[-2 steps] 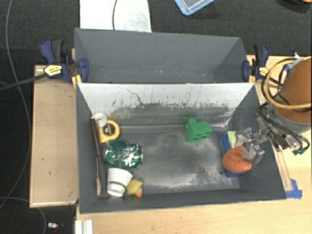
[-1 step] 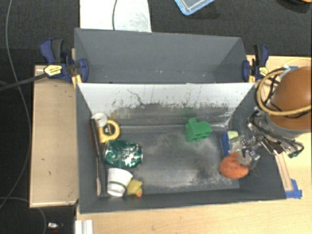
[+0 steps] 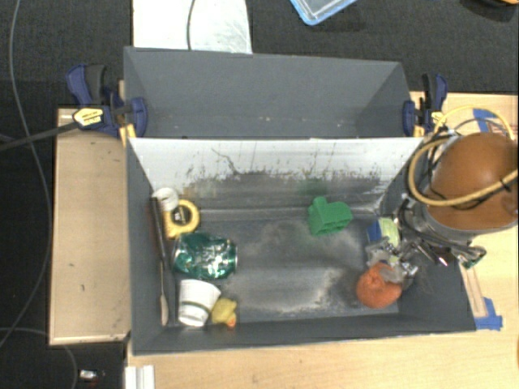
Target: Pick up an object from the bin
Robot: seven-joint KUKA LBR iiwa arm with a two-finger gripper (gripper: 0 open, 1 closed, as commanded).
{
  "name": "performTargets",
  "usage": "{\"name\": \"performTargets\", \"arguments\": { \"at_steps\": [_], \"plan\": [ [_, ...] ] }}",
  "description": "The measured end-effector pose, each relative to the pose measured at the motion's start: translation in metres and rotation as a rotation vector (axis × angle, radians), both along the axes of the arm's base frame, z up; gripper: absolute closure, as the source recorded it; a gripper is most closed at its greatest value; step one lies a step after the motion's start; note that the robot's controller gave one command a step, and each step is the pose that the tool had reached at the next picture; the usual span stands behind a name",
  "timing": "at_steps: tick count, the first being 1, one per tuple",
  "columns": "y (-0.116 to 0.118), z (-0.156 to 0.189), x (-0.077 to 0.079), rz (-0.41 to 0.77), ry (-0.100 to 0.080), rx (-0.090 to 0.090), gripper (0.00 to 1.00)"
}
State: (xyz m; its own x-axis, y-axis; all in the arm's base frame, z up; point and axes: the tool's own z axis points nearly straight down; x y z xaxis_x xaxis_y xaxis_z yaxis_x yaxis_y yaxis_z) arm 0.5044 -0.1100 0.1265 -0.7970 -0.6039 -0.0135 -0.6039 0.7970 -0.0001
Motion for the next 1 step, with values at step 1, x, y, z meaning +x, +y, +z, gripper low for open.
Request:
{"name": "performTargets", "arguments": {
  "at_steps": [1],
  "plan": [
    [0.002,0.0339,-0.0064,-0.041,0.008,0.003,1.0]
  ]
}}
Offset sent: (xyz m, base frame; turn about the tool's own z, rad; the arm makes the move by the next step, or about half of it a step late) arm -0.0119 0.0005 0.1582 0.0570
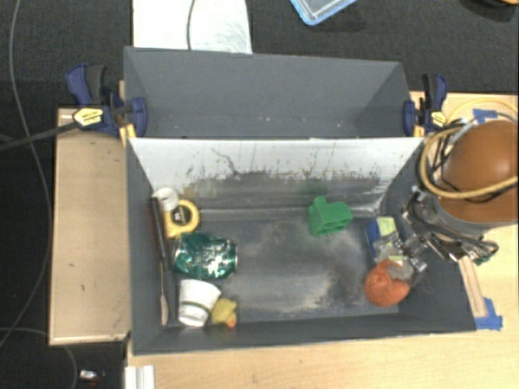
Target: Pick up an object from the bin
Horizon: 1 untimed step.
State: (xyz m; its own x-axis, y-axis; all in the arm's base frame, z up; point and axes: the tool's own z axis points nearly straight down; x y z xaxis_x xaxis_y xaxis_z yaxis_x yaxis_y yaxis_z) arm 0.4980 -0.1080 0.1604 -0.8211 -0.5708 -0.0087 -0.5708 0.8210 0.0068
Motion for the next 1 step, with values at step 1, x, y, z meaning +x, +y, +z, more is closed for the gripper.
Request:
{"name": "performTargets", "arguments": {
  "at_steps": [1],
  "plan": [
    [-0.0009,0.0912,-0.0028,-0.013,-0.002,0.001,1.0]
  ]
}}
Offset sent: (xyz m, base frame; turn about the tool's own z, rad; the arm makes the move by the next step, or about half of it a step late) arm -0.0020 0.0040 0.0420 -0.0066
